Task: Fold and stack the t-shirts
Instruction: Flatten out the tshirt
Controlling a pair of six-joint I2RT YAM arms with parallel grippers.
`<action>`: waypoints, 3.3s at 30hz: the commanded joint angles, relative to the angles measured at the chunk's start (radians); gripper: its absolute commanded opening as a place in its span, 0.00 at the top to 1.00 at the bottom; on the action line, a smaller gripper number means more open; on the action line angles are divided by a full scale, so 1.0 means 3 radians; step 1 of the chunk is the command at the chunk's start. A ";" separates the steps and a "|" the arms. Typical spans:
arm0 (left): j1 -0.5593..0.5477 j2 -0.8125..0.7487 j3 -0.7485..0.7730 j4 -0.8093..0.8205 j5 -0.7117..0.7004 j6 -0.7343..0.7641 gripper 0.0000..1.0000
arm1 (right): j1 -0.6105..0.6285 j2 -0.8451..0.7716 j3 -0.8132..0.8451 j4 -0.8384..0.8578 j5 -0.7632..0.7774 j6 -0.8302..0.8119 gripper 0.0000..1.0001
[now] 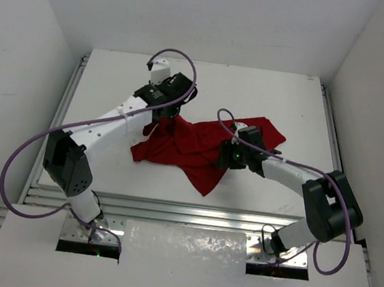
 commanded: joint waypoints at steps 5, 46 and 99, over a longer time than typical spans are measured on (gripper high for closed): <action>0.0058 -0.0262 -0.0167 0.0143 -0.0057 0.0014 1.00 | 0.0139 0.0120 0.0248 0.0430 0.0021 0.0187 0.46; 0.0170 -0.0524 -0.0449 0.0384 0.0107 0.0244 1.00 | 0.0512 0.0438 0.0570 -0.0035 0.0977 0.0217 1.00; 0.0175 -0.1955 0.2220 0.0475 0.2142 0.2110 1.00 | -0.0132 -0.1705 0.4563 -0.2781 0.1555 -0.0856 1.00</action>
